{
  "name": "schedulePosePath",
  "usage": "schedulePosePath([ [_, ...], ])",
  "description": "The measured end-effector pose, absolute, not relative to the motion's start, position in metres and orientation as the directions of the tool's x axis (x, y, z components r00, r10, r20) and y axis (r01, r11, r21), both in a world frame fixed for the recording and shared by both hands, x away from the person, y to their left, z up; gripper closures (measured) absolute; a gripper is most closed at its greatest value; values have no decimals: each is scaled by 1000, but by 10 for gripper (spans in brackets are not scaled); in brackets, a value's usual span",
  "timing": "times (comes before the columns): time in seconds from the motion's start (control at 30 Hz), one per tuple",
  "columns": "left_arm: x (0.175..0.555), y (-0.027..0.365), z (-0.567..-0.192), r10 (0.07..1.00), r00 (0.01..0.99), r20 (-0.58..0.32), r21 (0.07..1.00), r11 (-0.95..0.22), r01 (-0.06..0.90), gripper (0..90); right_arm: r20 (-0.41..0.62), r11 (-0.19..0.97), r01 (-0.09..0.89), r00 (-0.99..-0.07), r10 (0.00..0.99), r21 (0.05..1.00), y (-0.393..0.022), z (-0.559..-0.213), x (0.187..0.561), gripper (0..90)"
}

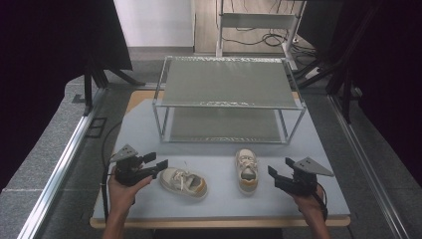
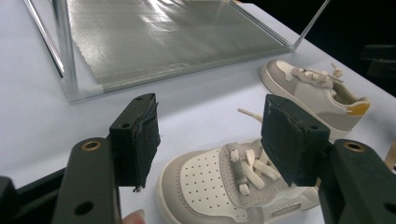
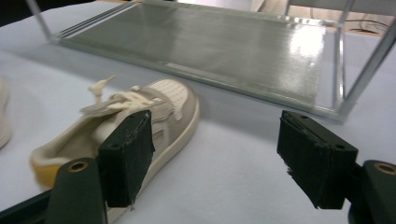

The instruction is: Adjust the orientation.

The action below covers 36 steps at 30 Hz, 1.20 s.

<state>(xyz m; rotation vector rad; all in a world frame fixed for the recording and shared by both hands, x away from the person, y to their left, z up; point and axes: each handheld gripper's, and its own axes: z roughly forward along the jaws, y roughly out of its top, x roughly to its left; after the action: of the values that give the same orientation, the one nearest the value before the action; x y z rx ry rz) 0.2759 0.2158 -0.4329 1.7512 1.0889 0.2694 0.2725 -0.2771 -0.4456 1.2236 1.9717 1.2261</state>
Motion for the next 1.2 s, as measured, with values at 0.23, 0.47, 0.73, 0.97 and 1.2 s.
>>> schedulePosePath([
  [0.23, 274, 205, -428, 756, 595, -272, 844, -109, 525, 365, -3, 244, 393, -523, 852, 886, -274, -440, 269, 288],
  [0.47, 267, 205, -429, 748, 604, -275, 842, -116, 526, 366, -35, 281, 361, -559, 829, 889, -252, -432, 268, 304],
  [0.73, 268, 200, -425, 741, 618, -264, 847, -129, 516, 365, -71, 343, 337, -616, 785, 877, -234, -433, 262, 310],
  [0.97, 271, 190, -430, 722, 642, -258, 835, -167, 524, 365, -92, 372, 316, -641, 762, 873, -218, -432, 255, 317],
  [1.2, 272, 190, -433, 727, 637, -257, 832, -168, 528, 359, -112, 397, 292, -667, 737, 870, -199, -433, 254, 314],
])
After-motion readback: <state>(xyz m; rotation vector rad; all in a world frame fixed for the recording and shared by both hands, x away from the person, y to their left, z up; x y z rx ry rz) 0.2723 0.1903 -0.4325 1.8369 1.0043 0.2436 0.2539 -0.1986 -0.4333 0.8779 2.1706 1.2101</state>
